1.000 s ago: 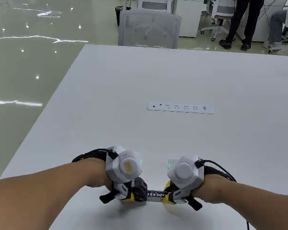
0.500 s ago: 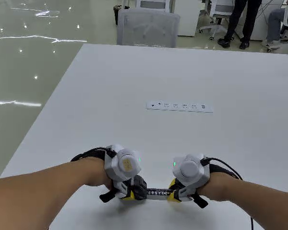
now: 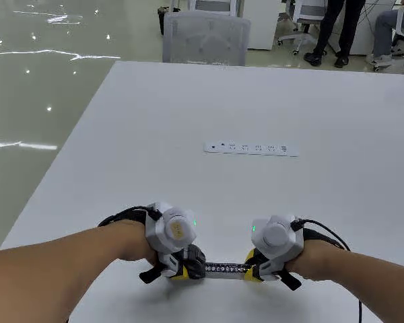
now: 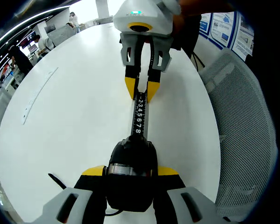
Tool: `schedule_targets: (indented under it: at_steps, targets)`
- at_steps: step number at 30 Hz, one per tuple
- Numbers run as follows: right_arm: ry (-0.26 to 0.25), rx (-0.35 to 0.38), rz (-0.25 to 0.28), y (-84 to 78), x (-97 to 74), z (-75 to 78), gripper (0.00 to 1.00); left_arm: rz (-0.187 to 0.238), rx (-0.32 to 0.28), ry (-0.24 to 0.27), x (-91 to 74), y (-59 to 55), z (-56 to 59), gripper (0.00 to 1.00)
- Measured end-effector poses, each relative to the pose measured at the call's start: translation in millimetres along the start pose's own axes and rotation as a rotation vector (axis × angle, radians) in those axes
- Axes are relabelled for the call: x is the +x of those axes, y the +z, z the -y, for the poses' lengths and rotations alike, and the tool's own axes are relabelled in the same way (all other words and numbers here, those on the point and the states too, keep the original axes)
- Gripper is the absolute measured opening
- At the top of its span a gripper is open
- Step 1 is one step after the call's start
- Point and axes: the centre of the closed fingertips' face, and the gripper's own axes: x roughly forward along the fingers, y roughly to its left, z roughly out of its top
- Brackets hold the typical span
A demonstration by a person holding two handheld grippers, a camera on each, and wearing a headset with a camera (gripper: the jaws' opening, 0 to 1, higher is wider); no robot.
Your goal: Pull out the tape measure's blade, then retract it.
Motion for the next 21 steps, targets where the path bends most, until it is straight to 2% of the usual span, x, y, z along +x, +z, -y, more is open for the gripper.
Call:
schedule_targets:
  at_steps: [10,16,21]
  targets:
    - [-0.008,0.008,-0.004,-11.7,-6.6,2.8,0.13,0.001,-0.003,0.0,0.6,-0.3,-0.1,0.35]
    - [-0.009,0.008,-0.004,-13.0,-7.0,3.2,0.13,0.001,-0.003,0.0,0.7,-0.3,-0.2,0.35]
    - [-0.013,0.007,-0.01,-21.7,-12.1,4.7,0.13,0.003,-0.006,0.003,0.6,-0.2,-0.2,0.35]
